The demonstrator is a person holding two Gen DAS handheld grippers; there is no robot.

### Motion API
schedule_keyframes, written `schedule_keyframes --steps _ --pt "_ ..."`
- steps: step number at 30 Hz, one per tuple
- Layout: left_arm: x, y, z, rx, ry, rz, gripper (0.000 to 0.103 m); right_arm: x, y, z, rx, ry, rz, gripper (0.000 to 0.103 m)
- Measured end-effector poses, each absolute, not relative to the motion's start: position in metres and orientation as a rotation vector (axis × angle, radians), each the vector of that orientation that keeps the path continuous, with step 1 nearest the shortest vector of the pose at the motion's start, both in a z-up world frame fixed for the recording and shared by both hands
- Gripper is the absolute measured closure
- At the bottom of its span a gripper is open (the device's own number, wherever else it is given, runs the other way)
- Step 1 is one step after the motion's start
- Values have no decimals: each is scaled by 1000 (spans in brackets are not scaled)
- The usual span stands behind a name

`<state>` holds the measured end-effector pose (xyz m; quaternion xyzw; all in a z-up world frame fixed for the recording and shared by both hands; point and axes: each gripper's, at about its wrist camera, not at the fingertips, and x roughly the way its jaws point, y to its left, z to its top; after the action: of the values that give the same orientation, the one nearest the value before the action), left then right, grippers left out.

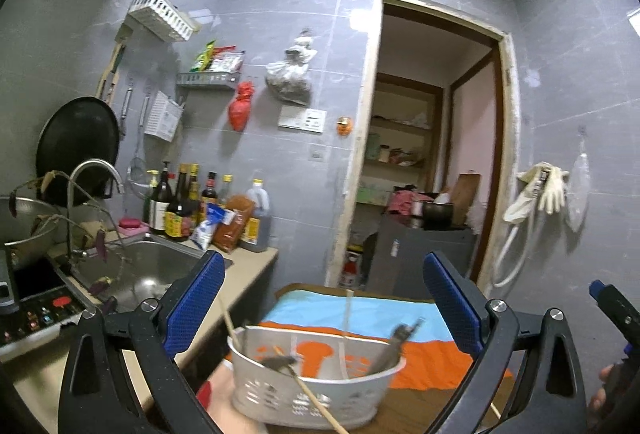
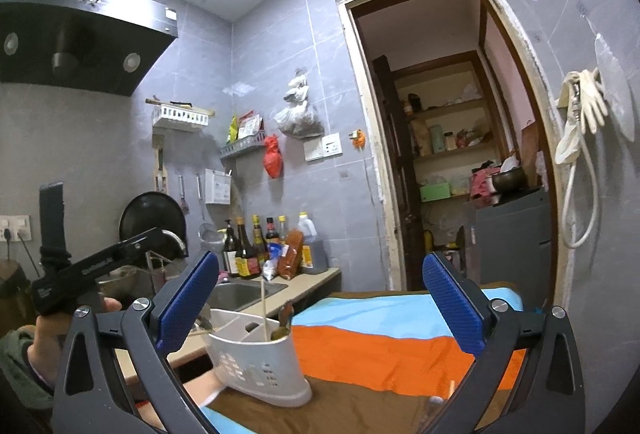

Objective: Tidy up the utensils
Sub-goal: 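Withdraw both tools toward the last spoon and chopstick on the blanket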

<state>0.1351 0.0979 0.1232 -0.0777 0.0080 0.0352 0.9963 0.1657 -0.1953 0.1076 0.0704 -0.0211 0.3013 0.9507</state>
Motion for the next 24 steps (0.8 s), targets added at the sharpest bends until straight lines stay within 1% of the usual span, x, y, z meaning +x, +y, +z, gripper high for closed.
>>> schedule_keyframes --steps 9,17,21,24 --pt "111 54 111 -131 13 -18 5 145 -221 95 105 -28 540 0" --pt "103 13 87 -97 24 -67 5 139 -248 71 78 7 469 0" --pt "110 -5 73 -87 74 -104 5 146 -261 61 71 54 448 0" --pt "124 -17 62 -78 154 -157 5 155 -267 52 43 108 439 0"
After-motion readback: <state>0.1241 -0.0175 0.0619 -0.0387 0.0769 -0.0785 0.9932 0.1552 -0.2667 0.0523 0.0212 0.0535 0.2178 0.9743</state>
